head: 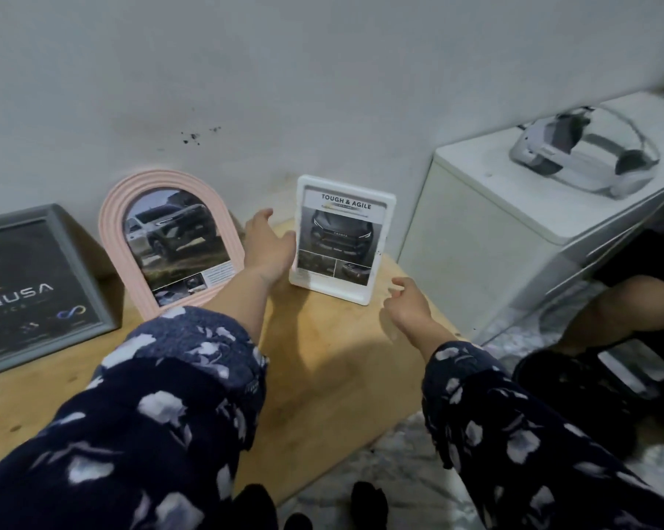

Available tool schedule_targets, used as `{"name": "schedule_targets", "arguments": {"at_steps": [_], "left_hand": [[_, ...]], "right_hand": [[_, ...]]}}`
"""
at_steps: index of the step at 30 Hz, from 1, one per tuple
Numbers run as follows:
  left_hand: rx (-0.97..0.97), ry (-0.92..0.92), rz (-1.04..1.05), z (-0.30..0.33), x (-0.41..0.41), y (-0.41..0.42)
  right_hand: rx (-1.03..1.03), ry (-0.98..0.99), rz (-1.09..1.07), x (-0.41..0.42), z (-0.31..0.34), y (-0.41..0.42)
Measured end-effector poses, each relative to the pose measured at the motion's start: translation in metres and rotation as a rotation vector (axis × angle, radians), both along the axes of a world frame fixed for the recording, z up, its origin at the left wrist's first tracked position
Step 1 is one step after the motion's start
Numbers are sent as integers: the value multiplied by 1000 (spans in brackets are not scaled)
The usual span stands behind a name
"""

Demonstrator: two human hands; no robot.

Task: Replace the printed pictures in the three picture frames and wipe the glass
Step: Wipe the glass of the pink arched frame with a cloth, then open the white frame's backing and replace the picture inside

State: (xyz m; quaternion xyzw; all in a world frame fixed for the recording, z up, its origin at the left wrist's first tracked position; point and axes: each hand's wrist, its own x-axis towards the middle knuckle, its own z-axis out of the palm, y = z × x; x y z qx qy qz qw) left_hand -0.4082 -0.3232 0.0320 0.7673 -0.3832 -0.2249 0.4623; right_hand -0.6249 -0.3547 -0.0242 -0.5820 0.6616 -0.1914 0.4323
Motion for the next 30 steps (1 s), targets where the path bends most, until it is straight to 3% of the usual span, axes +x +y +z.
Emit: {"name": "schedule_targets", "arguments": {"at_steps": [6,11,17,21,24,30], "left_hand": [[-200,-482,-116,30,-31,-36],[-101,-702,-162,34,-49,-63],[1,-652,-117,22,-57,-66],[49,-719,-64,29,-55,-60],[74,-704,74,33,-40,-40],[185,-486,389,38,7,40]], "right_hand": [[10,32,140,-6,-23,-19],[-26,-12,247,-3,-38,-36],[-175,79,349,1,-53,-53],[-178,54,372,2,-51,-58],[-234,2,383,8,-34,-56],[-434,-68,538,39,18,-33]]}}
